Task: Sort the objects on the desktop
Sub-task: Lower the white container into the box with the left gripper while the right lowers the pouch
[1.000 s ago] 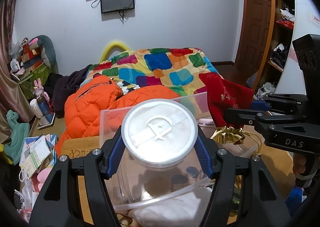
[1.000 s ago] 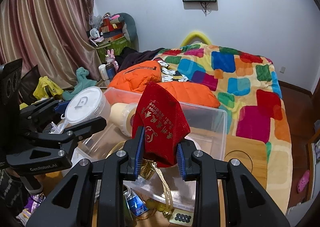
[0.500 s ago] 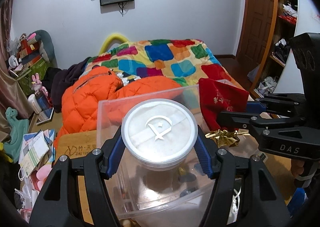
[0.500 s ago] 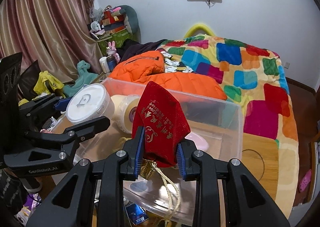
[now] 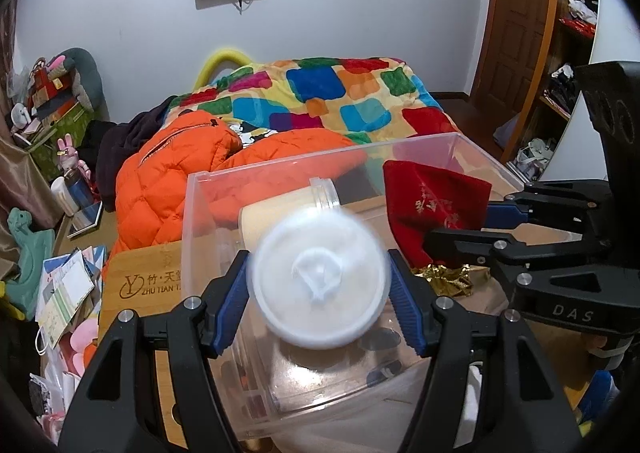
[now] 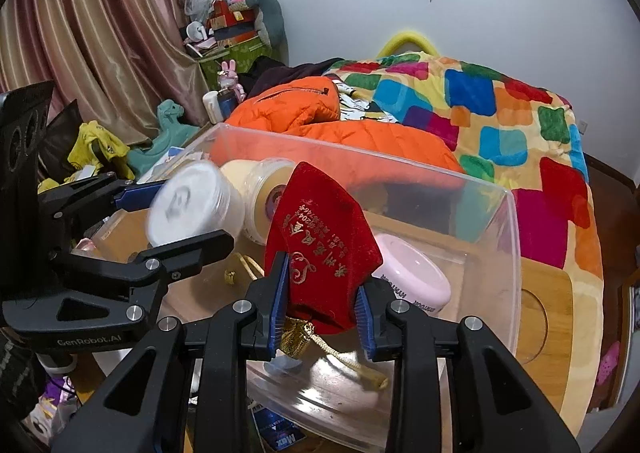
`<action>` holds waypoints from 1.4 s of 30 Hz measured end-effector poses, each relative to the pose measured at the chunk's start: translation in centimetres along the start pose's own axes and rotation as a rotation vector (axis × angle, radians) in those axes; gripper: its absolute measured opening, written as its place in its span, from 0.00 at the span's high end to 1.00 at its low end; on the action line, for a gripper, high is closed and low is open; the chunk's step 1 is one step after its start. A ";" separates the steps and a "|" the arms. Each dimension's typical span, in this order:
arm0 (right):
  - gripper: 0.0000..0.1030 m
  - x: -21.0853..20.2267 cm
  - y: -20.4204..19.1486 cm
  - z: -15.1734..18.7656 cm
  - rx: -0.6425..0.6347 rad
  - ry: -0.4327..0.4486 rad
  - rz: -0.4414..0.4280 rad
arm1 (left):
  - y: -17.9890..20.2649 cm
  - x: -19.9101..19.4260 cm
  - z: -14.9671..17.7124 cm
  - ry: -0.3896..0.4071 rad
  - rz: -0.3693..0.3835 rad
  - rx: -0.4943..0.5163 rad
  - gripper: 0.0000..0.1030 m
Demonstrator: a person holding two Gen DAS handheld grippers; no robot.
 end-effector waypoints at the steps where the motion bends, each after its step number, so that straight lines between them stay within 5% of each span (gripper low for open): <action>1: 0.73 0.1 -0.1 0.0 -0.002 -0.004 0.002 | 0.0 -0.1 0.0 0.003 0.001 -0.002 0.37; 19: 0.72 0.6 -0.2 0.3 -0.007 -0.037 0.034 | 0.5 0.2 0.2 -0.011 0.008 0.018 0.36; 27: 0.65 0.0 -0.2 0.4 -0.008 -0.027 0.064 | 0.5 0.1 0.2 -0.003 -0.009 0.023 0.33; 31: 0.61 -0.5 0.0 0.5 -0.010 -0.016 0.075 | 0.8 -0.2 0.3 -0.001 0.003 0.036 0.22; 42: 0.54 -2.5 -0.2 0.4 -0.010 0.037 0.114 | 1.0 -1.2 0.6 0.012 -0.024 0.048 0.21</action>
Point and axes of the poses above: each gripper's, at about its wrist camera, not at the fingertips, and x roughly the way its jaws point, y to its right, z to its underside, the point moved 6 cm from there along x, roughly the way its jaws point, and after that the axes turned 9 degrees about -y, right-handed, at the moved point
